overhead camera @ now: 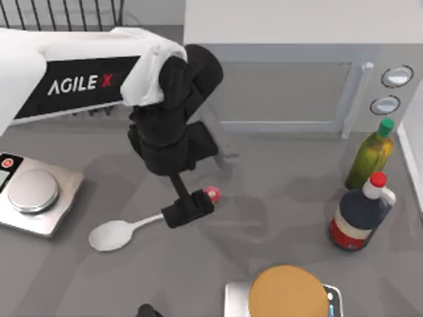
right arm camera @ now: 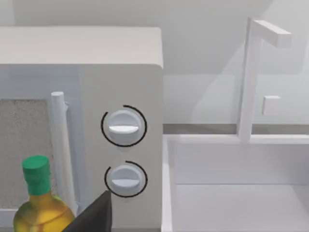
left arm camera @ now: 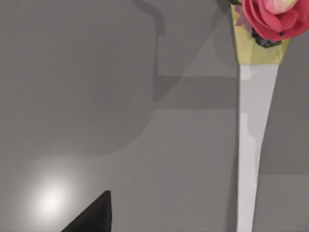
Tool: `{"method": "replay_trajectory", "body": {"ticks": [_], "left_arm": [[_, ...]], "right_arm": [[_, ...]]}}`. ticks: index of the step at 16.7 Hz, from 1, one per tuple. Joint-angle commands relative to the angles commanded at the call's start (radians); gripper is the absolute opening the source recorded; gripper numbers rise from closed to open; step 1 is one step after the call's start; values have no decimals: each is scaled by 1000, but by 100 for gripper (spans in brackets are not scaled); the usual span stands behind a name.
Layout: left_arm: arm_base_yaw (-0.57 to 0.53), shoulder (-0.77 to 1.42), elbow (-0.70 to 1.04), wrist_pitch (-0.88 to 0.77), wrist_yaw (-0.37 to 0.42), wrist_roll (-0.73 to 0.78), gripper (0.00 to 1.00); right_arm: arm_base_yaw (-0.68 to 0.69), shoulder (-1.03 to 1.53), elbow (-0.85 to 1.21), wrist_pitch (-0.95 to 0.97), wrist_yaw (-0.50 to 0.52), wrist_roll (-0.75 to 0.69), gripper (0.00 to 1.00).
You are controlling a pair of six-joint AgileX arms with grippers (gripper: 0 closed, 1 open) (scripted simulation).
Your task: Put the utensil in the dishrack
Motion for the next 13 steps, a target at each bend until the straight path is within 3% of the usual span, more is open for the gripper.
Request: {"method": "replay_trajectory", "body": {"ticks": [4,9,13], "left_arm": [[0,66,-94,160,1,1,100],[-1,77,-107,179,1,1,100],[-1,77,-107,179,1,1,70]], "right_arm": [[0,0,0,0,0,0,100],[0,0,0,0,0,0,100],[0,0,0,0,0,0,100]]}}
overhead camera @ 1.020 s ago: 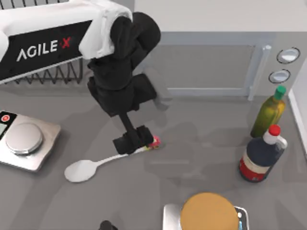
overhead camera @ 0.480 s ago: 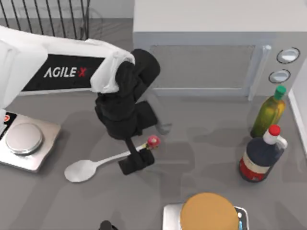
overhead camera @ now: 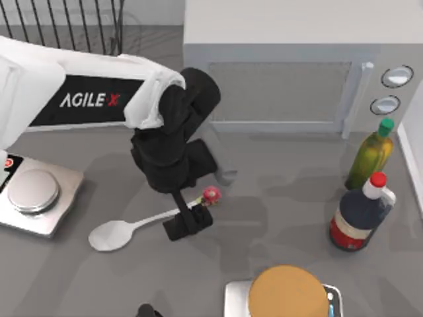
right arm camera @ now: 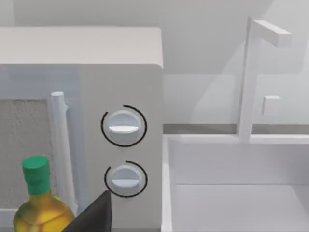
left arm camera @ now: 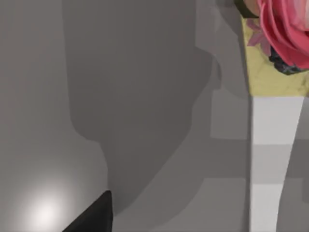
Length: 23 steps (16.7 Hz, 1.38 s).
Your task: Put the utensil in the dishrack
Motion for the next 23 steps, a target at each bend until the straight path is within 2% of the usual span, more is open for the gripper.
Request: {"method": "replay_trajectory", "body": {"ticks": [9,17,20,23], "left_arm": [[0,0,0,0,0,0,2],[0,0,0,0,0,0,0],[-1,-52,25,-52,17,-3,0],[-5,-53,124,-153,17,-1,0]], "right_arm": [[0,0,0,0,0,0,100],[0,0,0,0,0,0,100],[0,0,0,0,0,0,100],[0,0,0,0,0,0,100]]}}
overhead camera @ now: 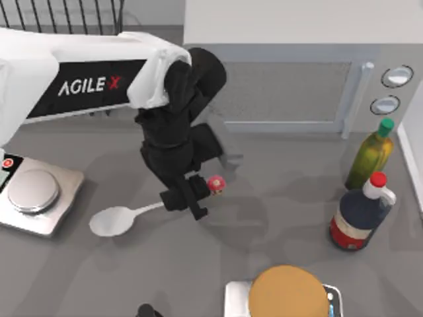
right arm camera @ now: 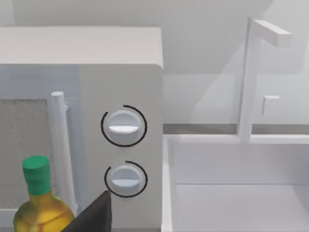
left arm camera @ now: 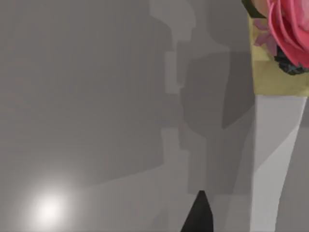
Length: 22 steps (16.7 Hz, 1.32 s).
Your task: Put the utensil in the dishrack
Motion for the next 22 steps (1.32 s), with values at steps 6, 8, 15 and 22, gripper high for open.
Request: {"method": "replay_trajectory", "body": {"ticks": [6,8,15,22], "left_arm": [[-2,-27,367,-433,-1,-4,0],[-3,-43,479,-550,-1,-6,0],[-1,-75,589,-660,0,-11,0],[91,-210,485,-500,22,-72,0]], "right_arm": [[0,0,0,0,0,0,100],[0,0,0,0,0,0,100],[0,0,0,0,0,0,100],[0,0,0,0,0,0,100]]}}
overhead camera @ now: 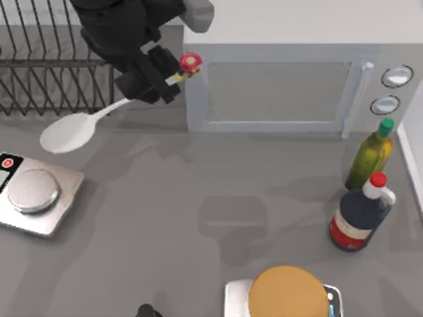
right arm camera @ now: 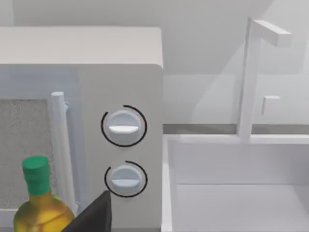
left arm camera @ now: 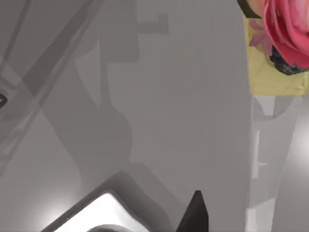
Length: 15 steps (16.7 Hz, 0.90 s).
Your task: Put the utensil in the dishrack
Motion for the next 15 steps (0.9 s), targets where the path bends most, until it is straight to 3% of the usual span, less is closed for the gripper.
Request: {"method": "replay_trajectory", "body": {"ticks": [4,12,15], "left_arm": [[157,-213,-188,264,36,-112,0],[525,-740,-663,951,123,-369,0],[631,-907,-789,1125,149,-447,0]], "right_arm": [[0,0,0,0,0,0,100],[0,0,0,0,0,0,100],[0,0,0,0,0,0,100]]}}
